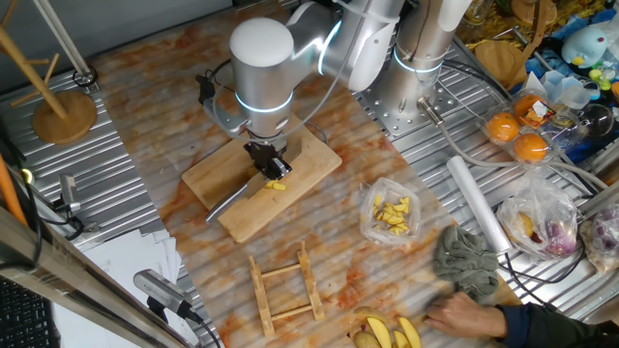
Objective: Chop the potatoes
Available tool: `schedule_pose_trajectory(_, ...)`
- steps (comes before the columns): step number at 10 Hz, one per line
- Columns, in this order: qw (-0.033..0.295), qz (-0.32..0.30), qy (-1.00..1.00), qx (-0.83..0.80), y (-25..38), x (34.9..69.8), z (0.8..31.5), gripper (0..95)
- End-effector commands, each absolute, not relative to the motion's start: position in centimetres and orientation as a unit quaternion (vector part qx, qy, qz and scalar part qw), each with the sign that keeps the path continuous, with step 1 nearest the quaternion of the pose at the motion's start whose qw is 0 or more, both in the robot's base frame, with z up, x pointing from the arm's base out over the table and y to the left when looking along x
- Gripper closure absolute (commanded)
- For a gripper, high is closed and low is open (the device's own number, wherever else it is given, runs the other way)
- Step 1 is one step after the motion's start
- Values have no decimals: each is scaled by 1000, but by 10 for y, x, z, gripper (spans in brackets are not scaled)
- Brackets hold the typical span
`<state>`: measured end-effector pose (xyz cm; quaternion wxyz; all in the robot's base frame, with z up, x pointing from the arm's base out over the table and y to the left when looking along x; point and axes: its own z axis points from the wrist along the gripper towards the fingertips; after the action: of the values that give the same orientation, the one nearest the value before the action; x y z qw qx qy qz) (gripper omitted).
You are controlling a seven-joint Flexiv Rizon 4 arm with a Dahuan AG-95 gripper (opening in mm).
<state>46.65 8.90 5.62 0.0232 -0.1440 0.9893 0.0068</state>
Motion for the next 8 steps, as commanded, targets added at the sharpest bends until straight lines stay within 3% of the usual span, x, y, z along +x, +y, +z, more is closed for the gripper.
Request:
schedule_pose_trajectory(1,23,10,989,-146,90,466,56,950)
schedule_pose_trajectory(8,31,-7,990,-141,97,468,39,950)
